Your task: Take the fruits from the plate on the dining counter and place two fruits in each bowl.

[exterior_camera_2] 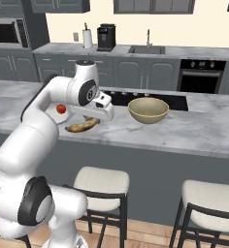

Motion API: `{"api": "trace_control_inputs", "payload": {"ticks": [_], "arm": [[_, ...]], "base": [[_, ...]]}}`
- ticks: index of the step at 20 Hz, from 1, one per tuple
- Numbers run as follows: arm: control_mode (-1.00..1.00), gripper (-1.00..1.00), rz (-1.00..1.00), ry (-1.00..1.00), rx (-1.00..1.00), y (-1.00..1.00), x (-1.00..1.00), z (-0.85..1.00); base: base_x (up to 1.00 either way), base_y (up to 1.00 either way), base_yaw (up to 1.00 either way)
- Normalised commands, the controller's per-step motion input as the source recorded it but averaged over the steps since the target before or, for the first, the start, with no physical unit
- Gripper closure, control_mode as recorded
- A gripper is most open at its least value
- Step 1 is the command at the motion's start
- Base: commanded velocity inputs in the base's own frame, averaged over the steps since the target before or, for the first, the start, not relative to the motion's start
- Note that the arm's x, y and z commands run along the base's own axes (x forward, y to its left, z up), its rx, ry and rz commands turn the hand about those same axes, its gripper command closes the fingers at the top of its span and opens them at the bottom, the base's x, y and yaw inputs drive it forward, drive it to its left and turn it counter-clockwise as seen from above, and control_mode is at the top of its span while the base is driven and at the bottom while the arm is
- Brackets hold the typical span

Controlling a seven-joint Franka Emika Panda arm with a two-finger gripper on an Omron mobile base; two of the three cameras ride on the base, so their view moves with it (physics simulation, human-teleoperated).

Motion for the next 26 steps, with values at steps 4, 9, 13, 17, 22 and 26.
{"api": "trace_control_inputs", "payload": {"ticks": [4,9,13,17,22,26], "arm": [[-1.00,1.00,-0.02,0.00,0.00,-0.27,0.80,0.08],[-1.00,1.00,-0.08,0.00,0.00,-0.48,0.66,0.17],[-1.00,1.00,-0.06,0.02,0.00,-0.50,0.12,0.30],[-1.00,1.00,-0.02,0.01,0.00,-0.29,0.00,0.33],[-1.00,1.00,-0.01,0.00,0.00,-0.38,0.04,0.11],[-1.00,1.00,0.00,0.00,0.00,-0.25,0.10,-0.10]], "base": [[0.00,0.00,0.00],[0.00,0.00,0.00],[0.00,0.00,0.00],[0.00,0.00,0.00],[0.00,0.00,0.00],[0.00,0.00,0.00]]}}
